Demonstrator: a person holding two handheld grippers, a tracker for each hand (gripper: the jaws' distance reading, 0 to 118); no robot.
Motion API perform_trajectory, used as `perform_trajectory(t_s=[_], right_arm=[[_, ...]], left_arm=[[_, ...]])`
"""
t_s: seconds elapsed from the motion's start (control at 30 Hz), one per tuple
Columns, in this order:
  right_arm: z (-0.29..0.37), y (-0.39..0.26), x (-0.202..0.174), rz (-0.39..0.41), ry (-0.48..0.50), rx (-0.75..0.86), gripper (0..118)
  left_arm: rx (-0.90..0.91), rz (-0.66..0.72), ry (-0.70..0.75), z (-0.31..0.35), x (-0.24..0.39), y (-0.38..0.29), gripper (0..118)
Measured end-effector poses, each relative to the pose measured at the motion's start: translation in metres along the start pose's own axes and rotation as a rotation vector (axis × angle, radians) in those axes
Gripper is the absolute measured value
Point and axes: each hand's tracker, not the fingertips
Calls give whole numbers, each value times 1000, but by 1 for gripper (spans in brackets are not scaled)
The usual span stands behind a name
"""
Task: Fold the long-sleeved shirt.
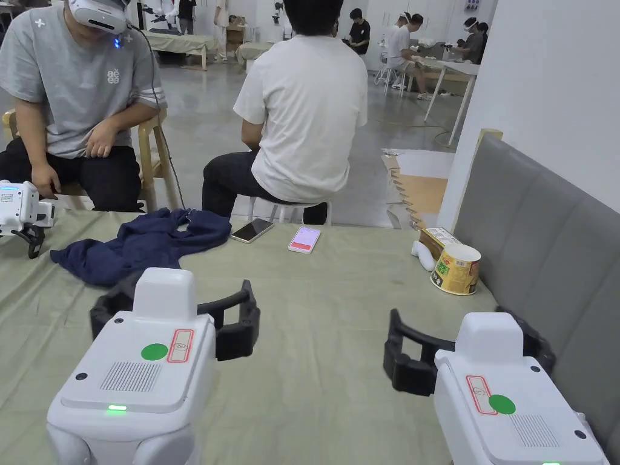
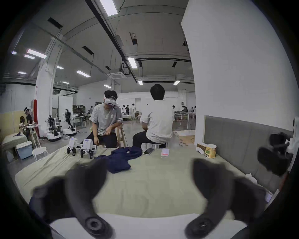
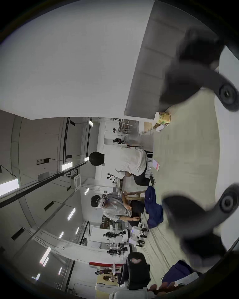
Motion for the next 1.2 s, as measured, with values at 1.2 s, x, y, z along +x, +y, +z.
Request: perform_trajectory(t_s=[1.2], right_arm=[[-3,0,-3,-27,-14,42,118]], left_arm=[[78,-3,99,15,-25,4,111]])
